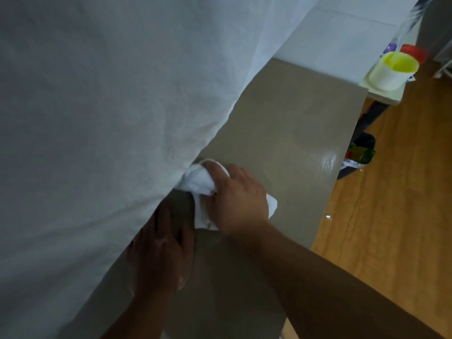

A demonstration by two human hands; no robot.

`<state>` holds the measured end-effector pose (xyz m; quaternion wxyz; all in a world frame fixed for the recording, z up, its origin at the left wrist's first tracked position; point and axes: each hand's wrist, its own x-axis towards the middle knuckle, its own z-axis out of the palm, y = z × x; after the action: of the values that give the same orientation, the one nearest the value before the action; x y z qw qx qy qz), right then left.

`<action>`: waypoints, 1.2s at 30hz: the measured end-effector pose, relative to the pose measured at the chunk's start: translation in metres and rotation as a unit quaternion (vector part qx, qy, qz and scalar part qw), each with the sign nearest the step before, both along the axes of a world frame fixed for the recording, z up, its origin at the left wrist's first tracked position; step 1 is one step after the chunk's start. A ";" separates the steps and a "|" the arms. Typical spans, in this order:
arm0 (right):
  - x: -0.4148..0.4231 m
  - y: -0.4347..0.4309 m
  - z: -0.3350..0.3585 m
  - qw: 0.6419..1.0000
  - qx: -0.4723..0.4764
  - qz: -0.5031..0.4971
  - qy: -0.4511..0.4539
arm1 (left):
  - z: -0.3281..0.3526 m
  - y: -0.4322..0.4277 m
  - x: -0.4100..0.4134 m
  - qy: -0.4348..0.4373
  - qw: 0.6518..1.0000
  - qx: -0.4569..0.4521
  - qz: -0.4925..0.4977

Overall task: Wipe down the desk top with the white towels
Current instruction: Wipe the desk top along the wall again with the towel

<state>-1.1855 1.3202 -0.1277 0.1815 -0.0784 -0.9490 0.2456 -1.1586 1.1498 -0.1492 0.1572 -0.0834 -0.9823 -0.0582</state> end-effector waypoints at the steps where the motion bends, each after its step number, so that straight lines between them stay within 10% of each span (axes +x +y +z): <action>1: -0.010 0.003 0.001 1.000 -0.001 -0.007 -0.007 | 0.000 0.001 -0.001 -0.002 1.000 -0.002 0.001; 19: -0.125 0.056 0.033 0.989 -0.033 -0.079 -0.119 | 0.005 0.005 -0.001 -0.077 0.997 0.003 0.020; 36: 0.089 0.027 -0.007 0.997 0.036 0.068 -0.026 | -0.007 -0.005 -0.002 -0.039 0.998 0.040 -0.024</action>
<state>-1.0969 1.3472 -0.1352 0.1426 -0.0139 -0.9646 0.2213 -1.1605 1.1447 -0.1557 0.1207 -0.0983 -0.9823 -0.1046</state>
